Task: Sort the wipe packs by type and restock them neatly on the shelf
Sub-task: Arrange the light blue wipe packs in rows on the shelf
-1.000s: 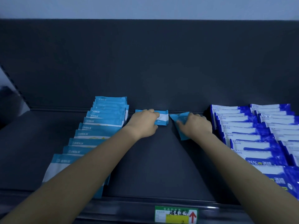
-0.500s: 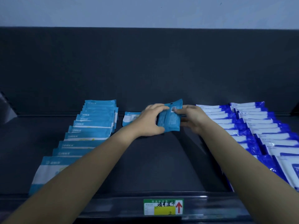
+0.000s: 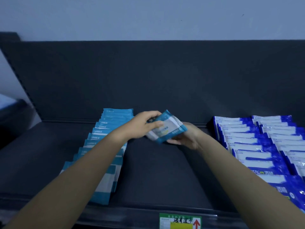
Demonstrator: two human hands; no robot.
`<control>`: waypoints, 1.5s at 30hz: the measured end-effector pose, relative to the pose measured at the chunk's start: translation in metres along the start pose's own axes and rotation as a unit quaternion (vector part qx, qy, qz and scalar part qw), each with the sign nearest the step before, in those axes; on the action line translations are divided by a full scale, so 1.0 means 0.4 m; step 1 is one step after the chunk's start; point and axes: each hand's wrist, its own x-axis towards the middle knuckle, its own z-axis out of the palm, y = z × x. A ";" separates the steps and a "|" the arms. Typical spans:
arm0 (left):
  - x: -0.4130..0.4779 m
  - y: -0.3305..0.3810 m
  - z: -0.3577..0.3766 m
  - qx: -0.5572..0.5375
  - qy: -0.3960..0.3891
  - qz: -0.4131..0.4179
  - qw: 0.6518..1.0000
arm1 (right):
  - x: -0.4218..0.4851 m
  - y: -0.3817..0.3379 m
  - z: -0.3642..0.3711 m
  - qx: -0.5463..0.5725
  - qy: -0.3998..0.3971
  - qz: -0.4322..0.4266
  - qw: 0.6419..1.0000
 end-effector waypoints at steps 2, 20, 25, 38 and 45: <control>0.008 -0.007 -0.032 0.063 -0.057 -0.069 0.994 | 0.009 -0.014 -0.002 0.044 -0.015 -0.045 0.998; 0.055 -0.016 0.010 -0.289 0.085 -0.230 0.925 | 0.026 0.013 -0.024 -0.001 -0.052 -0.101 0.994; 0.054 -0.013 -0.012 -0.242 0.147 -0.189 0.940 | 0.029 -0.025 -0.031 -0.164 -0.050 -0.131 0.976; 0.021 -0.089 0.036 0.251 0.060 -0.160 0.953 | 0.085 0.039 0.011 -0.586 0.069 -0.214 0.778; -0.001 -0.071 0.051 0.404 -0.038 -0.142 0.903 | 0.064 0.041 0.010 -0.639 0.054 -0.185 0.745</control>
